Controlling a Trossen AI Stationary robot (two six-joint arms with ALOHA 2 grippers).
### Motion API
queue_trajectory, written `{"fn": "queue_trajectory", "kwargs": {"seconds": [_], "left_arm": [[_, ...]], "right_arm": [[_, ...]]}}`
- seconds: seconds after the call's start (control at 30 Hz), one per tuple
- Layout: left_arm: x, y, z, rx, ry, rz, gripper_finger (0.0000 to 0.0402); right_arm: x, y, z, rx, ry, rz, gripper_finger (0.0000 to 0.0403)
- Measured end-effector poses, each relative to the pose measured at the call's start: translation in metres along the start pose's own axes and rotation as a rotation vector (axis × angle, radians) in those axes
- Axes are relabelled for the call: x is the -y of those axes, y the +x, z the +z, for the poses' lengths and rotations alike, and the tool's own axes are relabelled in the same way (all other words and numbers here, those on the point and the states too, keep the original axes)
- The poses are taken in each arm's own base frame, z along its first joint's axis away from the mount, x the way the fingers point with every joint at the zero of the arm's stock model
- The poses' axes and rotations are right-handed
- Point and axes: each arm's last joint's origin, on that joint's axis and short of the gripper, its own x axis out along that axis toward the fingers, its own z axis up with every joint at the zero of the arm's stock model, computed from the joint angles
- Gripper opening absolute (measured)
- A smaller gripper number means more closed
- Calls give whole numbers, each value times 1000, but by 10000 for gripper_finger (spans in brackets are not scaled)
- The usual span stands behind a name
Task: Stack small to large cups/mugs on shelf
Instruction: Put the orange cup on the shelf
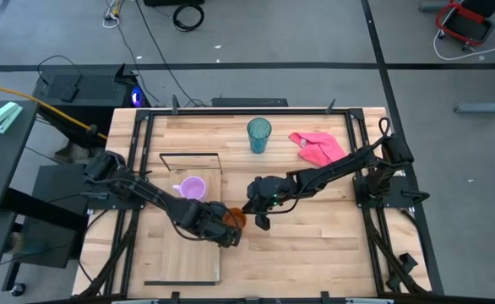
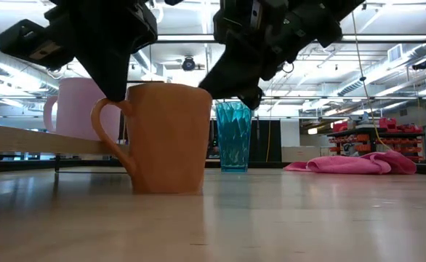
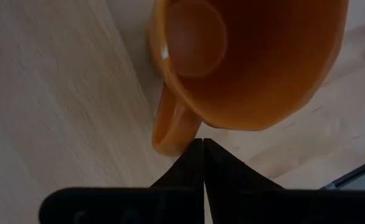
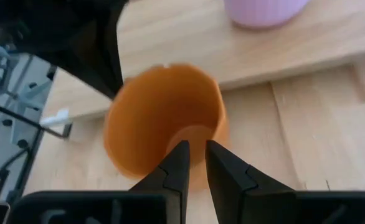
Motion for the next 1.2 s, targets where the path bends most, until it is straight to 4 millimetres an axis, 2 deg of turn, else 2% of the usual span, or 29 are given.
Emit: {"fn": "queue_trajectory", "kwargs": {"seconds": [0.2,0.47,0.73,1.03,1.2], "left_arm": [[1,1,10,6,15,1,25],[1,1,20,2,37,14,8],[1,2,22,9,37,21,24],[-1,2,25,49,37,28,11],[3,3,31,75,41,0,19]], "right_arm": [[-7,0,-6,-37,-13,-3,58],[-17,0,-11,-51,-25,1,58],[-26,0,-17,-74,-19,13,59],[-40,0,-24,-111,-16,75,58],[-46,1,-27,-117,-24,88,58]]}}
